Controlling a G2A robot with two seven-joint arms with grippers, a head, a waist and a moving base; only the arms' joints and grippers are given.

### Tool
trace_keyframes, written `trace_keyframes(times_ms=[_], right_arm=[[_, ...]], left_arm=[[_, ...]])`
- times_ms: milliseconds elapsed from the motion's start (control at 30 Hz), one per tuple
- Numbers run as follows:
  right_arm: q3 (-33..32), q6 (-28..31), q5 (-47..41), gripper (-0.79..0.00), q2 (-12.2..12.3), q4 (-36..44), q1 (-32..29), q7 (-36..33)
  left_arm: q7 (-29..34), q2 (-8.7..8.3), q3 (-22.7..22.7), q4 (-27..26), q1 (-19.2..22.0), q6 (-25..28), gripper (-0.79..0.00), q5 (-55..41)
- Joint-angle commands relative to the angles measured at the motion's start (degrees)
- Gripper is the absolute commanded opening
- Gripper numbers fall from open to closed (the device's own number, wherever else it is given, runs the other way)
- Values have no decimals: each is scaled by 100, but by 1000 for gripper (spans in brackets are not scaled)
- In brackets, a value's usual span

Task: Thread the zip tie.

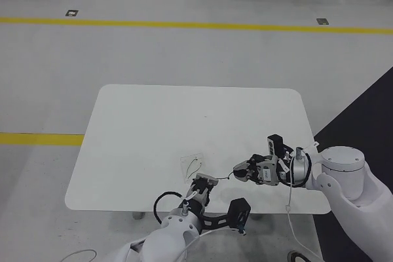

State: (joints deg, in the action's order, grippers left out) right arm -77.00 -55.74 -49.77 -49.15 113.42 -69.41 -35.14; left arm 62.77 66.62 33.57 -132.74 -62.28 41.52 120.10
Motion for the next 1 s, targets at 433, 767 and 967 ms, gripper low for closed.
trace_keyframes(times_ms=[433,767,967], right_arm=[[0,0,0,-785,0,0,0,0],[0,0,0,-785,0,0,0,0],[0,0,0,-785,0,0,0,0]], left_arm=[[-146,102,151,-5,-219,145,-785,250],[-288,171,203,5,-285,288,-785,483],[-390,225,159,70,-271,390,-785,671]])
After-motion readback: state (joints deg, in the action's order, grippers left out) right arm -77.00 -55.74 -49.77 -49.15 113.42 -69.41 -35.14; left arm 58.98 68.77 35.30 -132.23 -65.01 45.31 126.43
